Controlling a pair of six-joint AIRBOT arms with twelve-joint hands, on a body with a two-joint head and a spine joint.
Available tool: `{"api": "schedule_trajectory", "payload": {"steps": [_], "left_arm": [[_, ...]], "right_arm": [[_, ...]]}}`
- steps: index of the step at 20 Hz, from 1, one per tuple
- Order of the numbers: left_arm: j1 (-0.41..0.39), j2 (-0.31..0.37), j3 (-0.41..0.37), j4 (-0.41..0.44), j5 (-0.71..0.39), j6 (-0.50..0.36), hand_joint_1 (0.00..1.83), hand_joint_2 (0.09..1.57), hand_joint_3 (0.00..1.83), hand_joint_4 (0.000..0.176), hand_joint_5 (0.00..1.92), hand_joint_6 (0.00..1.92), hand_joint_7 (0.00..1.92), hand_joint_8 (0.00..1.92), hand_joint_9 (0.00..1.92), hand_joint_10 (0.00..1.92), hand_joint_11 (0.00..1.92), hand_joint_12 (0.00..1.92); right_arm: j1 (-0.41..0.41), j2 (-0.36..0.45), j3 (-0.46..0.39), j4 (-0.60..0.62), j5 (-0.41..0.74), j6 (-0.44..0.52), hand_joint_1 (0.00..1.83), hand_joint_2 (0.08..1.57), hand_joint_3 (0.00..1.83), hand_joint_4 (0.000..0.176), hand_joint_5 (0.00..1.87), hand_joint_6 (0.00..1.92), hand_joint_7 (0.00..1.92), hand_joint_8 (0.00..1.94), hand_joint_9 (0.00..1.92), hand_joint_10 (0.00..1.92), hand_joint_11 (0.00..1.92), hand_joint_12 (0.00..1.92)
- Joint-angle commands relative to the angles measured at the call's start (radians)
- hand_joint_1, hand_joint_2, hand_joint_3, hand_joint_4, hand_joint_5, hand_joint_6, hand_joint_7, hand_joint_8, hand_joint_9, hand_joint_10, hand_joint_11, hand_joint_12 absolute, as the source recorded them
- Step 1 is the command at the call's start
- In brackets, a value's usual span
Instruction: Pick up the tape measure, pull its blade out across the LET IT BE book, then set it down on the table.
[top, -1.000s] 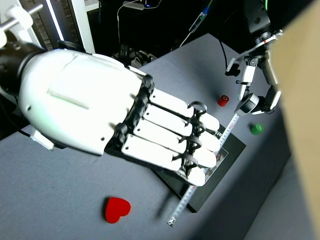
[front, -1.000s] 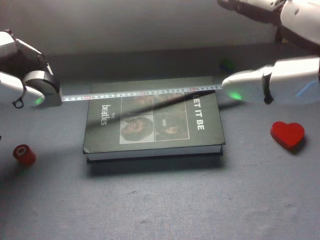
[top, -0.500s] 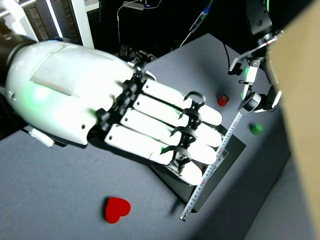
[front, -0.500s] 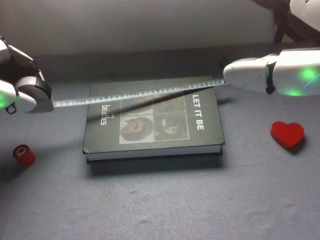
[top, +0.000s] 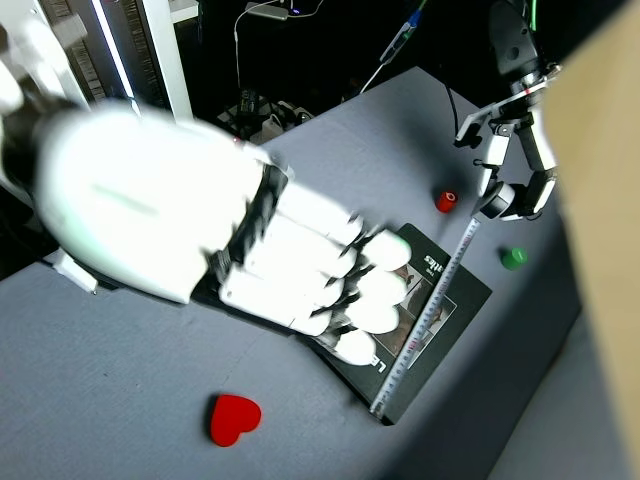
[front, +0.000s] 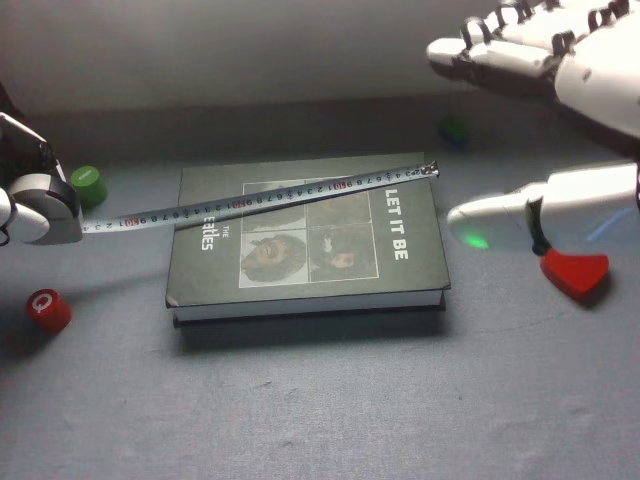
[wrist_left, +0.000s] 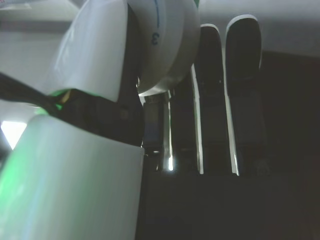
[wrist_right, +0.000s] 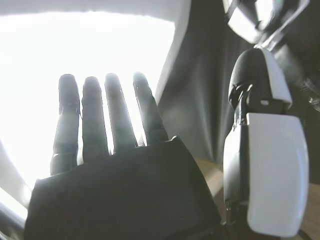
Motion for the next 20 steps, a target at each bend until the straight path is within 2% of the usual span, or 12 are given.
{"api": "schedule_trajectory", "payload": {"steps": [1,5,7,10,13,14,15,20], "left_arm": [[-0.003,0.004,0.012,0.01,-0.095,-0.007,1.36,1.17,0.0,0.0,0.82,1.06,0.87,1.2,0.81,1.42,0.74,1.36],[0.011,-0.002,0.024,0.03,-0.1,-0.007,1.36,1.17,0.0,0.0,0.85,1.02,0.86,1.22,0.81,1.42,0.75,1.35],[0.023,-0.006,0.03,0.033,-0.107,-0.007,1.36,1.17,0.0,0.0,0.85,1.02,0.86,1.22,0.81,1.41,0.74,1.35],[0.032,-0.015,0.04,0.044,-0.12,-0.007,1.36,1.17,0.0,0.0,0.86,1.01,0.85,1.22,0.81,1.41,0.73,1.34],[0.042,-0.029,0.053,0.068,-0.151,-0.034,1.36,1.17,0.0,0.0,0.83,1.04,0.86,1.22,0.81,1.42,0.74,1.35],[0.048,-0.036,0.059,0.099,-0.168,-0.071,1.36,1.17,0.0,0.0,0.83,1.04,0.86,1.22,0.81,1.42,0.74,1.35],[0.067,-0.047,0.068,0.166,-0.196,-0.158,1.36,1.17,0.0,0.0,0.83,1.04,0.85,1.23,0.81,1.42,0.74,1.35],[0.088,-0.047,0.061,0.171,-0.196,-0.165,1.36,1.17,0.0,0.0,0.86,1.0,0.83,1.27,0.79,1.43,0.73,1.35]], "right_arm": [[0.018,0.006,-0.001,-0.034,0.052,-0.009,0.21,1.01,0.0,0.049,0.09,0.0,0.09,0.0,0.09,0.0,0.0,0.51],[0.008,0.006,-0.007,0.027,-0.065,-0.134,0.19,1.02,0.01,0.049,0.08,0.0,0.09,0.0,0.1,0.0,0.0,0.53],[0.002,0.007,-0.006,0.028,-0.098,-0.151,0.19,1.02,0.0,0.048,0.08,0.0,0.09,0.0,0.1,0.0,0.0,0.53],[-0.02,0.011,-0.007,0.032,-0.16,-0.146,0.19,1.02,0.0,0.047,0.08,0.0,0.1,0.0,0.1,0.0,0.0,0.55],[-0.054,0.01,-0.014,0.032,-0.163,-0.14,0.19,1.03,0.0,0.044,0.09,0.0,0.12,0.01,0.12,0.0,0.0,0.58],[-0.061,0.011,-0.016,0.029,-0.166,-0.14,0.19,1.03,0.0,0.042,0.1,0.0,0.12,0.0,0.12,0.0,0.0,0.59],[-0.071,0.014,-0.024,0.022,-0.165,-0.14,0.19,1.03,0.0,0.042,0.1,0.0,0.12,0.0,0.12,0.0,0.0,0.59],[-0.06,0.017,-0.024,0.015,-0.176,-0.141,0.18,1.04,0.0,0.04,0.1,0.0,0.13,0.0,0.13,0.0,0.0,0.59]]}}
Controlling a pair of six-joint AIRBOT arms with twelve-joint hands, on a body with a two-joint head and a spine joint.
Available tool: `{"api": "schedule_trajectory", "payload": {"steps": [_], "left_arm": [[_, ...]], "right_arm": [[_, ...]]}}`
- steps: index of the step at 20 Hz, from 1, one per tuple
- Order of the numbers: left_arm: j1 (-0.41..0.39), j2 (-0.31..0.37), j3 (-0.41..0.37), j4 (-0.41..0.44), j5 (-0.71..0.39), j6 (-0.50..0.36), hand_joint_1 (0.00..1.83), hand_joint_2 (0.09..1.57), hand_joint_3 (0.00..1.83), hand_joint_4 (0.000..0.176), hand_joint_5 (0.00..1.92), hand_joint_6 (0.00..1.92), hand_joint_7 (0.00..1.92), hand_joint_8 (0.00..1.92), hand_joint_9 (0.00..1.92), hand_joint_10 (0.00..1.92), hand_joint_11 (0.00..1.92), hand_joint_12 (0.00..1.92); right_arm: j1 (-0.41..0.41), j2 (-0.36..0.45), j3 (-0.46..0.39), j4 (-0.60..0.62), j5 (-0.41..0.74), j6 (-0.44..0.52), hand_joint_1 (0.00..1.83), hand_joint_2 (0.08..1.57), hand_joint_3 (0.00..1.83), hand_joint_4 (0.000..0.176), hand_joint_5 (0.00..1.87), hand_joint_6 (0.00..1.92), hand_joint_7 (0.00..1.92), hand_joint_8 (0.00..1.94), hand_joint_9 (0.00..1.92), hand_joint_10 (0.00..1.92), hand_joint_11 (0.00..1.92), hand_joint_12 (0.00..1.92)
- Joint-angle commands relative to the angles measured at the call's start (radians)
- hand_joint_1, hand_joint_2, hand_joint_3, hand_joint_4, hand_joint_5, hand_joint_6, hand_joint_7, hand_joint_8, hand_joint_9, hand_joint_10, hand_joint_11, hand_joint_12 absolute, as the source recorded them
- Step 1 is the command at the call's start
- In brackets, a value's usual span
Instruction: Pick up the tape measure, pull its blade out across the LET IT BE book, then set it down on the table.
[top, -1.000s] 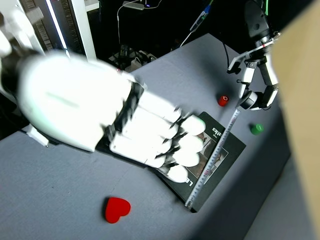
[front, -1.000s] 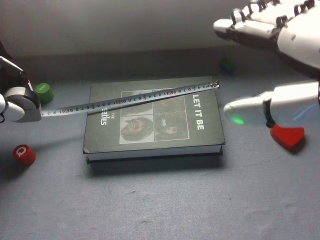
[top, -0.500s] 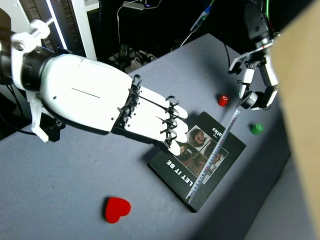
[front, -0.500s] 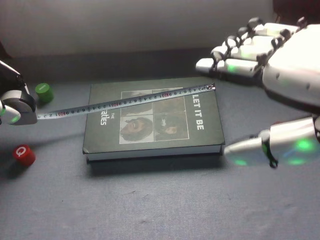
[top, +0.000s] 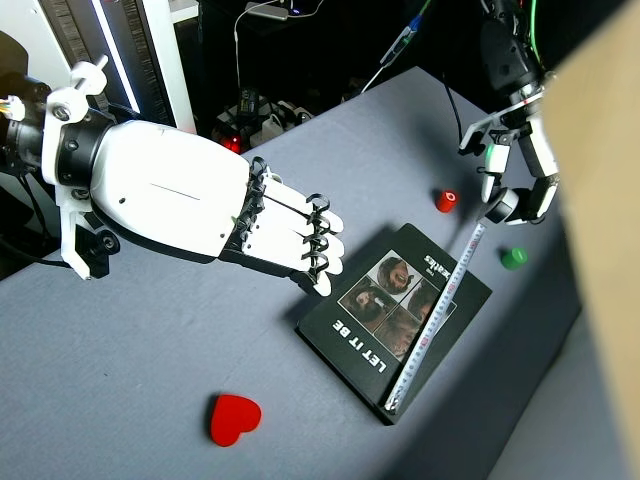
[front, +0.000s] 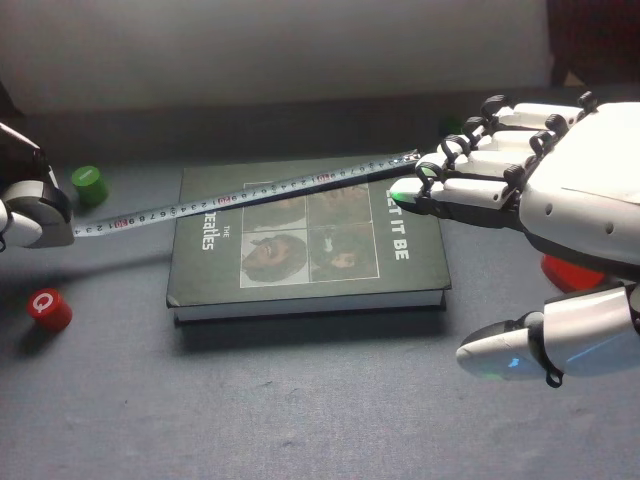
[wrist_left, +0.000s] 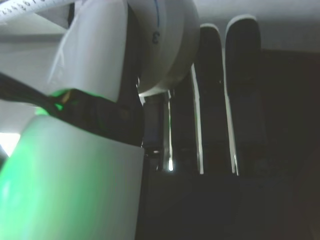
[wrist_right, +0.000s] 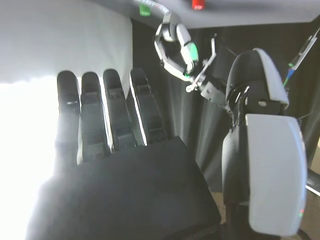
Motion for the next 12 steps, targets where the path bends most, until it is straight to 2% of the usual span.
{"api": "schedule_trajectory", "payload": {"steps": [1,4,6,12], "left_arm": [[-0.002,0.004,0.002,0.008,-0.103,-0.006,1.36,1.17,0.0,0.0,0.86,1.0,0.83,1.26,0.79,1.43,0.73,1.36],[-0.022,0.017,-0.006,0.013,-0.076,-0.004,1.36,1.17,0.0,0.0,0.84,1.04,0.84,1.25,0.8,1.42,0.73,1.36],[-0.054,0.029,-0.02,0.012,-0.037,0.037,1.36,1.18,0.0,0.0,0.81,1.06,0.85,1.25,0.8,1.42,0.73,1.37],[-0.089,0.039,-0.039,0.001,-0.023,0.063,1.36,1.18,0.0,0.0,0.82,1.06,0.84,1.26,0.8,1.42,0.72,1.37]], "right_arm": [[0.018,0.008,-0.004,-0.016,0.038,0.002,0.18,1.05,0.01,0.04,0.1,0.0,0.13,0.0,0.13,0.0,0.0,0.59],[0.02,0.008,-0.004,-0.013,0.055,0.004,0.18,1.05,0.0,0.039,0.1,0.0,0.13,0.0,0.13,0.0,0.0,0.56],[0.023,0.008,-0.007,0.009,0.07,0.004,0.18,1.05,0.0,0.039,0.1,0.0,0.13,0.0,0.13,0.0,0.0,0.56],[0.023,0.008,-0.025,0.01,0.07,-0.006,0.18,1.05,0.0,0.038,0.1,0.0,0.13,0.0,0.13,0.0,0.0,0.6]]}}
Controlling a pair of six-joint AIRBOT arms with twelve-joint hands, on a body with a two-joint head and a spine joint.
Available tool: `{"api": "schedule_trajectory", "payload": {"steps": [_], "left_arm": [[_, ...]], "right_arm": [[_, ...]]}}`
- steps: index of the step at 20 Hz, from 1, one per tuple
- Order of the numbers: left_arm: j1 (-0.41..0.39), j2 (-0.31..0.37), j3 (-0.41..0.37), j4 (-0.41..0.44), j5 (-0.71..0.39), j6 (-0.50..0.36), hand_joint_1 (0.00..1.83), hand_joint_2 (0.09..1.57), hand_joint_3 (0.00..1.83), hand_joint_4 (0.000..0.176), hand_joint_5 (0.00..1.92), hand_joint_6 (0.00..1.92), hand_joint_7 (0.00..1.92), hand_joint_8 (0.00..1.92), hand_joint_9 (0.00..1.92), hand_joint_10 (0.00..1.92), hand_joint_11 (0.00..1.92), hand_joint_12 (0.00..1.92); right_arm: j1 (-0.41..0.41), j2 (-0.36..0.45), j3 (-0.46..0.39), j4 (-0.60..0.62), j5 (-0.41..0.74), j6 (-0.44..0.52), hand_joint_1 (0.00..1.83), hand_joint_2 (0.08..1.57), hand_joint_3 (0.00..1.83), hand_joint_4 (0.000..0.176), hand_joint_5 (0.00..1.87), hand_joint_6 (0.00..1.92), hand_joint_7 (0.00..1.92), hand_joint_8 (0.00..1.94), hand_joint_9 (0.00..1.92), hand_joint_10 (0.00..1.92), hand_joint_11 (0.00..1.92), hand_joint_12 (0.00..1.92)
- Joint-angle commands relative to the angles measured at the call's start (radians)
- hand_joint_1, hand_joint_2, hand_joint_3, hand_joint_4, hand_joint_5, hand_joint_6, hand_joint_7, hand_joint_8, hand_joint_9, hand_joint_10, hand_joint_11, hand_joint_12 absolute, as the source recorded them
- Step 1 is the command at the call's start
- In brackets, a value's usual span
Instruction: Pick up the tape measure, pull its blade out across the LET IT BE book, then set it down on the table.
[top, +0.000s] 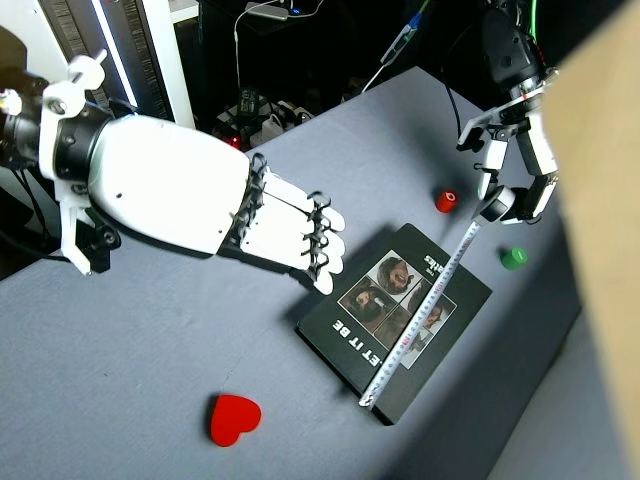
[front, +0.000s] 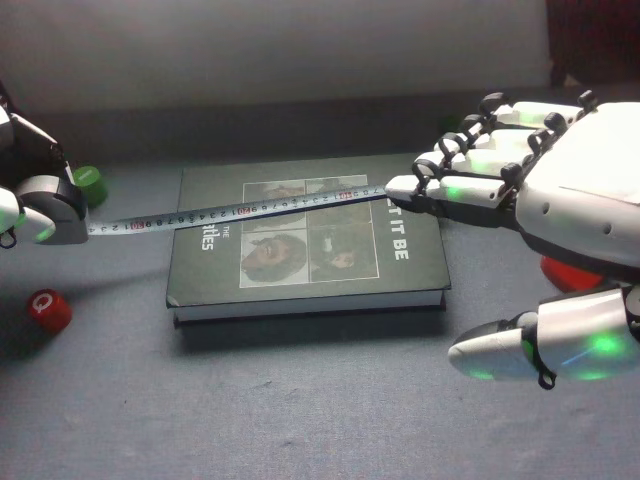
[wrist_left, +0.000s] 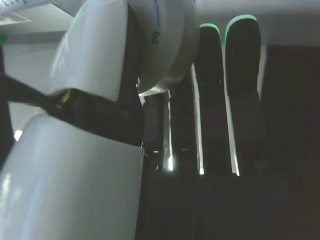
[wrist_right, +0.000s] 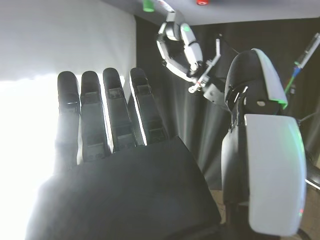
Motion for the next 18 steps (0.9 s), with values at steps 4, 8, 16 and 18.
{"api": "schedule_trajectory", "payload": {"steps": [4,8,16,18], "left_arm": [[-0.03,0.015,0.006,-0.001,-0.081,0.015,1.36,1.17,0.0,0.0,0.85,1.04,0.83,1.26,0.8,1.42,0.73,1.36],[-0.041,0.019,0.0,-0.001,-0.073,0.026,1.36,1.17,0.0,0.0,0.85,1.03,0.85,1.24,0.79,1.43,0.73,1.35],[-0.079,0.046,-0.042,-0.002,-0.051,0.048,1.36,1.17,0.0,0.0,0.81,1.07,0.86,1.22,0.8,1.43,0.72,1.35],[-0.13,0.084,-0.117,-0.055,-0.03,0.103,1.36,1.17,0.0,0.0,0.81,1.07,0.85,1.22,0.8,1.43,0.72,1.35]], "right_arm": [[0.016,0.004,-0.004,-0.013,0.053,-0.006,0.18,1.05,0.0,0.035,0.1,0.0,0.13,0.0,0.14,0.0,0.0,0.62],[0.016,0.005,-0.003,-0.013,0.056,-0.008,0.18,1.05,0.0,0.032,0.1,0.0,0.13,0.0,0.14,0.0,0.0,0.6],[0.017,0.004,-0.006,-0.013,0.058,-0.008,0.18,1.05,0.0,0.032,0.09,0.0,0.13,0.0,0.14,0.0,0.0,0.6],[0.017,0.004,-0.006,-0.013,0.057,-0.01,0.18,1.05,0.0,0.032,0.09,0.0,0.13,0.0,0.14,0.0,0.0,0.6]]}}
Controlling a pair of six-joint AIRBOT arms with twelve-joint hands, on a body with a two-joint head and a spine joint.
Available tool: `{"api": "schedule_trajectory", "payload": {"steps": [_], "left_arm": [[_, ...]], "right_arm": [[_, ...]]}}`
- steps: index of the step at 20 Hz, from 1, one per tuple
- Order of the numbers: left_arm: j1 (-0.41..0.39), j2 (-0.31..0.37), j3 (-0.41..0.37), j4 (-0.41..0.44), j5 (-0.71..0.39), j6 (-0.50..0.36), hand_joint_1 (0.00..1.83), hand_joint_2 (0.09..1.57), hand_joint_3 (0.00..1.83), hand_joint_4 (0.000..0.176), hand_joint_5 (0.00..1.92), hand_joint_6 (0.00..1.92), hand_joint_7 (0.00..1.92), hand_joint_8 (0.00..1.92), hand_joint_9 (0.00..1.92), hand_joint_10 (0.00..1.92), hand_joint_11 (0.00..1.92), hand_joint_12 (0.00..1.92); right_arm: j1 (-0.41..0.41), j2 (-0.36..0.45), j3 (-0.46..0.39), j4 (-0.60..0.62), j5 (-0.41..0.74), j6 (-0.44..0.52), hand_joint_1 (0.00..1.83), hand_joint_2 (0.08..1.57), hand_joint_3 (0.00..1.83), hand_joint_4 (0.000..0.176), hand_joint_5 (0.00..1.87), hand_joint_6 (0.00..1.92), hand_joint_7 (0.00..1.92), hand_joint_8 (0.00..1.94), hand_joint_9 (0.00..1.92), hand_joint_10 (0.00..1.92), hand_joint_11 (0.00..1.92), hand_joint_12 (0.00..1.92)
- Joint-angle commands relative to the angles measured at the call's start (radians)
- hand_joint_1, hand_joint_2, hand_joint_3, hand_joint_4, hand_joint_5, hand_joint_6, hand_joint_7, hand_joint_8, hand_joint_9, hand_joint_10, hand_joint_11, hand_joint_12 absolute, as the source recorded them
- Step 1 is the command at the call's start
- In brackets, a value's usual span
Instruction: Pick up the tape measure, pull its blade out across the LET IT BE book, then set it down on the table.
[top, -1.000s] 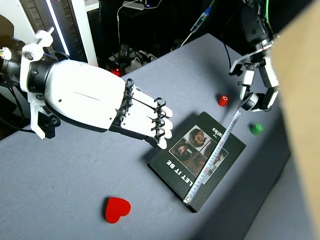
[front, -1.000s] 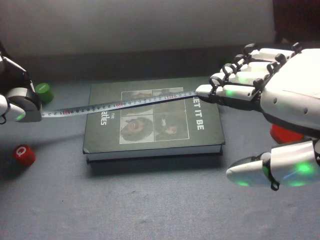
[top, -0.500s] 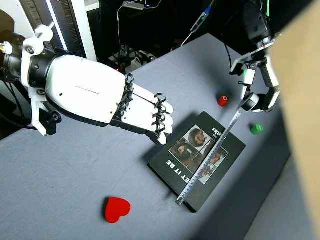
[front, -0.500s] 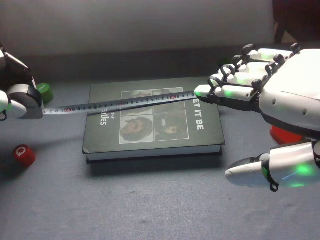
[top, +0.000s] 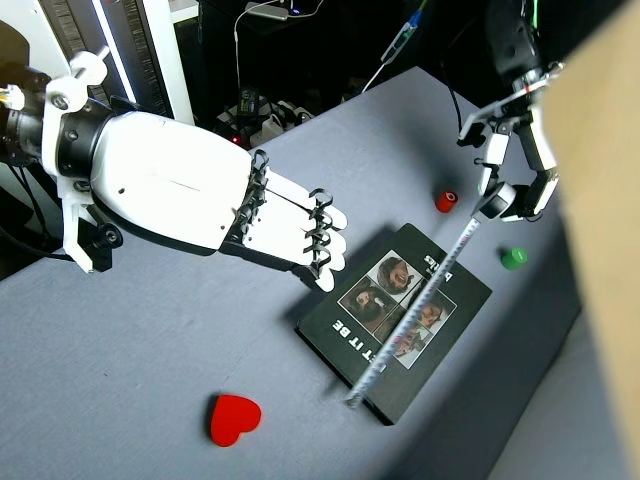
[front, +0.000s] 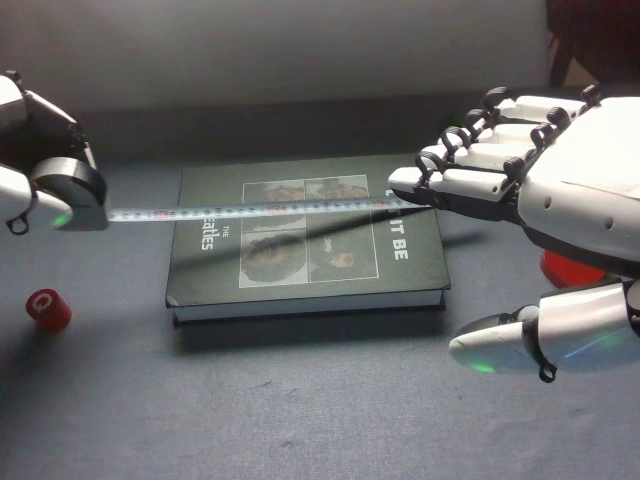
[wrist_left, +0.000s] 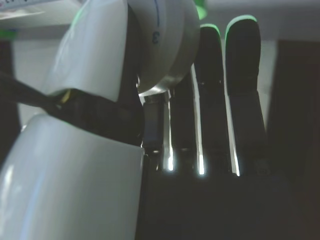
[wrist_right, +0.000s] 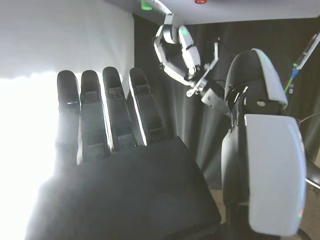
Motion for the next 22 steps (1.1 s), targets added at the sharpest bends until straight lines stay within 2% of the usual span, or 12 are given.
{"api": "schedule_trajectory", "payload": {"steps": [1,5,7,13,15,22], "left_arm": [[-0.017,0.013,-0.006,-0.01,-0.082,0.005,1.36,1.17,0.0,0.0,0.82,1.07,0.85,1.22,0.8,1.43,0.72,1.35],[-0.054,0.073,-0.088,-0.051,-0.058,0.038,1.36,1.17,0.0,0.0,0.79,1.11,0.86,1.21,0.81,1.42,0.73,1.36],[-0.07,0.109,-0.13,-0.103,-0.057,0.074,1.36,1.17,0.0,0.0,0.79,1.09,0.87,1.22,0.8,1.42,0.73,1.35],[-0.07,0.211,-0.237,-0.207,-0.057,0.139,1.36,1.17,0.0,0.0,0.79,1.08,0.87,1.22,0.8,1.42,0.72,1.34],[-0.038,0.24,-0.282,-0.274,-0.057,0.156,1.36,1.17,0.0,0.0,0.8,1.08,0.86,1.22,0.8,1.42,0.72,1.34],[0.066,0.272,-0.371,-0.299,-0.079,0.156,1.36,1.17,0.0,0.0,0.8,1.06,0.86,1.23,0.81,1.42,0.73,1.35]], "right_arm": [[0.016,0.004,-0.005,-0.013,0.041,-0.002,0.18,1.05,0.0,0.031,0.09,0.0,0.13,0.0,0.14,0.0,0.0,0.6],[0.016,0.003,-0.005,-0.013,0.036,-0.002,0.18,1.05,0.0,0.031,0.09,0.0,0.13,0.0,0.14,0.0,0.0,0.59],[0.017,0.003,-0.005,-0.013,0.036,-0.002,0.18,1.05,0.0,0.031,0.1,0.0,0.13,0.0,0.14,0.0,0.0,0.58],[0.017,0.003,-0.005,-0.013,0.036,-0.005,0.18,1.05,0.0,0.031,0.1,0.0,0.13,0.0,0.14,0.0,0.0,0.62],[0.017,0.003,-0.005,-0.013,0.036,-0.006,0.18,1.05,0.0,0.03,0.1,0.0,0.13,0.0,0.14,0.0,0.0,0.63],[0.017,0.002,-0.005,-0.013,0.035,-0.008,0.18,1.05,0.0,0.031,0.1,0.0,0.14,0.0,0.14,0.0,0.0,0.58]]}}
